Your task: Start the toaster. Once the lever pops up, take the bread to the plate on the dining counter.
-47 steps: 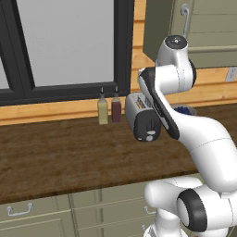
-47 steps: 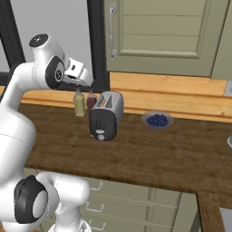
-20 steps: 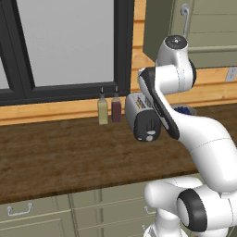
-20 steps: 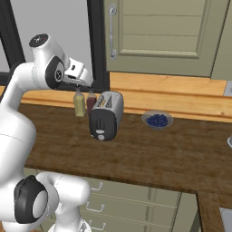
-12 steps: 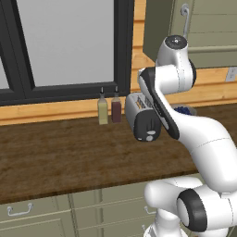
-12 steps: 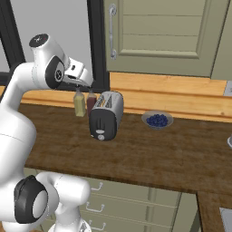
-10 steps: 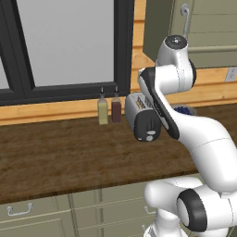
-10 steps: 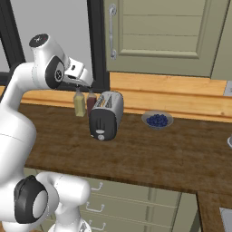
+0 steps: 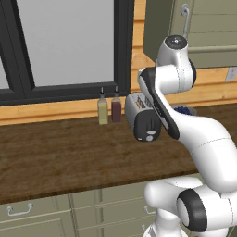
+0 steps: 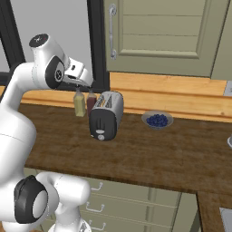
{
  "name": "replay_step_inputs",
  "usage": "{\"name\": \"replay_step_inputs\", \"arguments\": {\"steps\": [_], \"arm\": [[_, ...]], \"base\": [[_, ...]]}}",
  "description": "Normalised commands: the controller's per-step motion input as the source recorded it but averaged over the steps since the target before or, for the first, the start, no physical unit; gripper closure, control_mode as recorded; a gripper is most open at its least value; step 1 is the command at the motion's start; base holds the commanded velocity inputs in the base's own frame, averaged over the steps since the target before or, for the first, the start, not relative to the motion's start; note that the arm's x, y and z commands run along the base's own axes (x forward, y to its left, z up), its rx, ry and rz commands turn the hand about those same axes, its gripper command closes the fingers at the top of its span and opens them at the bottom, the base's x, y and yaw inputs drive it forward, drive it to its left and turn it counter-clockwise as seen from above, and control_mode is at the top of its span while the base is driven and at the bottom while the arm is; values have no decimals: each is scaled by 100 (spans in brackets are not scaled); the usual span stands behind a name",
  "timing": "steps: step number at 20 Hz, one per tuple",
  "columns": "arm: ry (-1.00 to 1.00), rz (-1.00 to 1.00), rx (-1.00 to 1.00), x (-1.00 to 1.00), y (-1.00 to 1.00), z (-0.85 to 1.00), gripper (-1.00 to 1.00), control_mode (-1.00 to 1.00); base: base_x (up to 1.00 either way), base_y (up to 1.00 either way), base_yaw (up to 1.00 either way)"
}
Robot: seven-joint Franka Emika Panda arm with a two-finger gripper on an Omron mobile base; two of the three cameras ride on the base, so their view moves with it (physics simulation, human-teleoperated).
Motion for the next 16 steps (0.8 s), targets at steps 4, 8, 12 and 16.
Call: {"name": "replay_step_inputs", "arguments": {"steps": [4, 8, 12, 16], "arm": [[0, 0, 0, 0, 0, 0, -100, -100], [0, 0, 0, 0, 0, 0, -100, -100], [0, 0, 0, 0, 0, 0, -100, -100], [0, 0, 0, 0, 0, 0, -100, -100]], "base": [[0, 0, 0], [0, 0, 0], [0, 0, 0], [0, 0, 0]]}}
